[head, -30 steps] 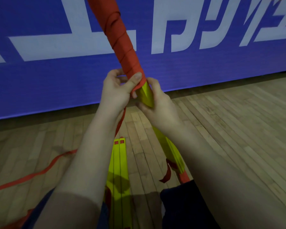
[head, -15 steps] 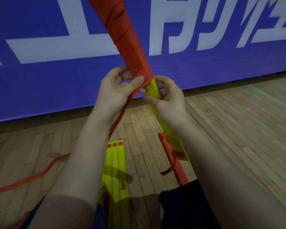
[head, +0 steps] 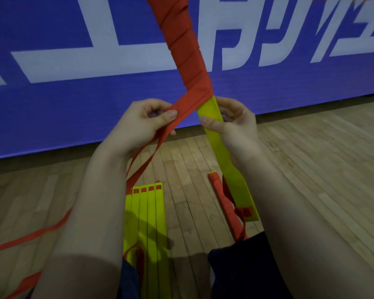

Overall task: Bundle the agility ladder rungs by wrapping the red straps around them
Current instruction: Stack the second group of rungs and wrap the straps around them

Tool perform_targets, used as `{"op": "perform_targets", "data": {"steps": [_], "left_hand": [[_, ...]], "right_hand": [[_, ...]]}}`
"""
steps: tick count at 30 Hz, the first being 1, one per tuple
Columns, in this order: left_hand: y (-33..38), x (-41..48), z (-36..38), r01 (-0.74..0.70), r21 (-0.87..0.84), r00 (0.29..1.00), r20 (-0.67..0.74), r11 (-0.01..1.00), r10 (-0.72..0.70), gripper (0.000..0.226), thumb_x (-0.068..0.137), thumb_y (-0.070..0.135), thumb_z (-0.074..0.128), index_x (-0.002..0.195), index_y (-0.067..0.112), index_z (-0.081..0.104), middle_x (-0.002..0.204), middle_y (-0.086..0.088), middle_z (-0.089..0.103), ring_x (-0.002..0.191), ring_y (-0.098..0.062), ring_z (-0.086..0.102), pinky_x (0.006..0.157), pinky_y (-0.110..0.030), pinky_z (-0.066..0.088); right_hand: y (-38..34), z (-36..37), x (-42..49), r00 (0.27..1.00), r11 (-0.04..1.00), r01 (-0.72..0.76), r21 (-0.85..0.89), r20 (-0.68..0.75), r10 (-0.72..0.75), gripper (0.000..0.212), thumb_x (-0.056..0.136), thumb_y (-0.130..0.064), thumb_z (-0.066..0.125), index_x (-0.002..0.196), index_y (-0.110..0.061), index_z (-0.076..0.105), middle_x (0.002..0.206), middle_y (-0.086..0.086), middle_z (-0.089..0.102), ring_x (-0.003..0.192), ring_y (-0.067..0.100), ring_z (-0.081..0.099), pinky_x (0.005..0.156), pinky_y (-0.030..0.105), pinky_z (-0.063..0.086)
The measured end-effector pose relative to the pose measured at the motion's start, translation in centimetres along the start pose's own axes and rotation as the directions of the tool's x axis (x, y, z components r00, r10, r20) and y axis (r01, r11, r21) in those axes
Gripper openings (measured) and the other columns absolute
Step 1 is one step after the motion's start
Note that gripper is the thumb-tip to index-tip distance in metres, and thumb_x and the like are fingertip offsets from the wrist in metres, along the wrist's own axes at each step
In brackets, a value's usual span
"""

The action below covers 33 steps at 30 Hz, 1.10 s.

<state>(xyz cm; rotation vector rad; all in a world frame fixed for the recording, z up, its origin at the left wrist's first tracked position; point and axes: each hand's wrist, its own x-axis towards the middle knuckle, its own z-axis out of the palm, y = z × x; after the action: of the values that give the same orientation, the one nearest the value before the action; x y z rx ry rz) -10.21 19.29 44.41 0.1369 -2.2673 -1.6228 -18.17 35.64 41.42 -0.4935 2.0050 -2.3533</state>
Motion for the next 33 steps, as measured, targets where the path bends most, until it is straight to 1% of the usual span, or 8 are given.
{"op": "perform_targets", "data": {"steps": [3,10,15,19,22,26,28,33], "left_hand": [[0.0,-0.1,-0.1,0.018,-0.015,1.0,0.012,1.0,-0.018,0.01,0.093,0.014,0.059,0.084,0.012,0.065,0.062,-0.007,0.061,0.043,-0.002,0.058,0.043,-0.013,0.042],[0.0,0.1,0.2,0.044,-0.042,0.996,0.08,0.998,-0.041,0.02,0.099,0.015,0.048,0.082,0.012,0.058,0.05,0.005,0.059,0.041,-0.005,0.052,0.042,-0.014,0.041],[-0.1,0.0,0.0,-0.031,-0.09,0.985,0.164,0.995,0.045,0.012,0.083,0.023,0.062,0.09,0.013,0.062,0.055,0.005,0.06,0.045,-0.004,0.053,0.047,-0.014,0.043],[-0.3,0.3,0.2,-0.017,-0.218,0.992,0.118,0.976,0.044,0.03,0.072,0.02,0.066,0.1,0.014,0.06,0.061,0.005,0.067,0.044,-0.003,0.056,0.046,-0.014,0.045],[-0.4,0.3,0.7,0.004,-0.341,0.992,0.12,0.94,0.039,0.038,0.069,0.018,0.066,0.106,0.014,0.055,0.06,0.003,0.067,0.043,-0.003,0.057,0.044,-0.014,0.044],[-0.8,0.4,0.6,0.028,-0.447,0.985,0.164,0.894,0.051,0.065,0.056,0.028,0.072,0.115,0.01,0.051,0.056,0.004,0.066,0.04,-0.003,0.053,0.042,-0.013,0.042],[-1.0,0.5,0.7,0.008,-0.476,0.973,0.205,0.879,0.103,0.073,0.058,0.028,0.074,0.122,0.004,0.047,0.061,0.005,0.067,0.042,-0.002,0.053,0.043,-0.013,0.041],[-1.4,0.8,1.1,0.001,-0.488,0.949,0.275,0.873,0.153,0.071,0.061,0.037,0.081,0.118,0.006,0.053,0.077,0.001,0.07,0.046,-0.005,0.056,0.051,-0.018,0.045]], "right_hand": [[0.1,-0.1,-0.1,1.0,1.0,-0.009,-0.009,0.009,0.009,0.039,0.07,0.002,0.081,0.104,-0.012,0.068,0.102,0.009,0.072,0.088,0.02,0.067,0.09,0.045,0.051],[0.2,-0.2,0.2,1.0,0.999,-0.018,0.039,0.0,0.018,0.042,0.071,0.004,0.079,0.111,-0.005,0.068,0.104,0.011,0.072,0.092,0.022,0.067,0.081,0.036,0.054],[-0.3,-0.5,-0.1,0.988,0.972,-0.107,0.211,0.131,0.081,0.039,0.077,0.008,0.07,0.115,-0.003,0.067,0.101,0.01,0.073,0.088,0.017,0.07,0.073,0.026,0.055],[-0.9,-0.6,-0.4,0.927,0.944,-0.24,0.225,0.342,0.154,0.03,0.084,0.001,0.06,0.113,-0.002,0.066,0.079,0.004,0.07,0.065,0.013,0.065,0.058,0.023,0.051],[-1.3,-0.1,-1.1,0.879,0.934,-0.302,0.189,0.434,0.197,0.031,0.074,-0.014,0.057,0.102,-0.005,0.066,0.069,0.006,0.063,0.056,0.016,0.059,0.054,0.026,0.046],[-1.7,0.8,-1.8,0.836,0.896,-0.385,0.219,0.493,0.239,0.032,0.075,-0.022,0.046,0.095,-0.004,0.063,0.08,0.017,0.054,0.054,0.021,0.057,0.052,0.027,0.04],[-1.7,1.1,-1.9,0.809,0.871,-0.426,0.247,0.535,0.244,0.03,0.071,-0.024,0.042,0.084,-0.005,0.06,0.075,0.016,0.05,0.05,0.021,0.05,0.05,0.027,0.033],[-1.6,1.7,-2.2,0.709,0.841,-0.478,0.252,0.676,0.2,0.045,0.074,-0.033,0.034,0.1,0.0,0.051,0.059,0.012,0.057,0.041,0.017,0.042,0.042,0.021,0.029]]}}
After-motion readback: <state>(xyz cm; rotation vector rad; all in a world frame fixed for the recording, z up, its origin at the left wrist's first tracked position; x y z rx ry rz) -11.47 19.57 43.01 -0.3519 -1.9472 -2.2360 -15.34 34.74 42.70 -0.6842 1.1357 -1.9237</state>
